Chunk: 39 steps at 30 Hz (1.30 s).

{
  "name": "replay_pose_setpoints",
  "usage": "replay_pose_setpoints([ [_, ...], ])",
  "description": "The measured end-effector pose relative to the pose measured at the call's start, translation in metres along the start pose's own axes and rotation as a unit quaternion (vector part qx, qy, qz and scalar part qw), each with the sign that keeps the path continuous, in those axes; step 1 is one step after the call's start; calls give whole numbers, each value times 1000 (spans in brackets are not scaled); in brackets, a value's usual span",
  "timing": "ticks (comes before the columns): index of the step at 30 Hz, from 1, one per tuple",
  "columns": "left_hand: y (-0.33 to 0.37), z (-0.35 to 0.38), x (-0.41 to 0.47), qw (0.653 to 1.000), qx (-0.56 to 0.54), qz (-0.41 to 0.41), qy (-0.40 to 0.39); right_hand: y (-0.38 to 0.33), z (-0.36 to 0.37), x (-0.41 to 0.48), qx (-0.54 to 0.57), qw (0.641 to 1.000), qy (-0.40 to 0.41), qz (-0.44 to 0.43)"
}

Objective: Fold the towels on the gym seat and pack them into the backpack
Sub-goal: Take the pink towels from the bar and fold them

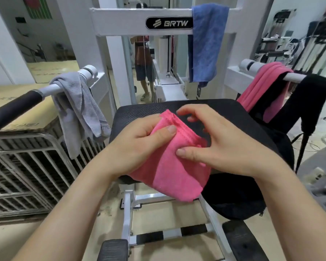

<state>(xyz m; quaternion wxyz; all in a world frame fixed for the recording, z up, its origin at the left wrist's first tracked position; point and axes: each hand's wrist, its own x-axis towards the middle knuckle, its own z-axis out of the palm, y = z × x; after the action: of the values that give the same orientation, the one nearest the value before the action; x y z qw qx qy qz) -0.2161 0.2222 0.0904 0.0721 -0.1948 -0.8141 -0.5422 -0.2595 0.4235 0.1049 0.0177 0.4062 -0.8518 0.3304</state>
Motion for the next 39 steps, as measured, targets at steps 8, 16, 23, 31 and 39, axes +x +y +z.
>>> replay_pose_setpoints([
  [8, -3, 51, -6, 997, 36, -26, -61, 23, -11, -62, 201, 972, 9, 118],
  [16, -50, 133, -15, 976, -36, -149, -154, 74, -24, -146, -63, 981, 48, 178],
  [23, -101, 237, 26, 957, -60, -281, -34, 172, -25, -180, 72, 940, -43, 330],
  [31, -214, 293, 53, 875, 355, -327, -46, 297, -26, -159, 52, 944, 6, 325],
  [39, -243, 314, 72, 729, 575, -201, -313, 369, -24, -145, -3, 952, -39, 305],
])
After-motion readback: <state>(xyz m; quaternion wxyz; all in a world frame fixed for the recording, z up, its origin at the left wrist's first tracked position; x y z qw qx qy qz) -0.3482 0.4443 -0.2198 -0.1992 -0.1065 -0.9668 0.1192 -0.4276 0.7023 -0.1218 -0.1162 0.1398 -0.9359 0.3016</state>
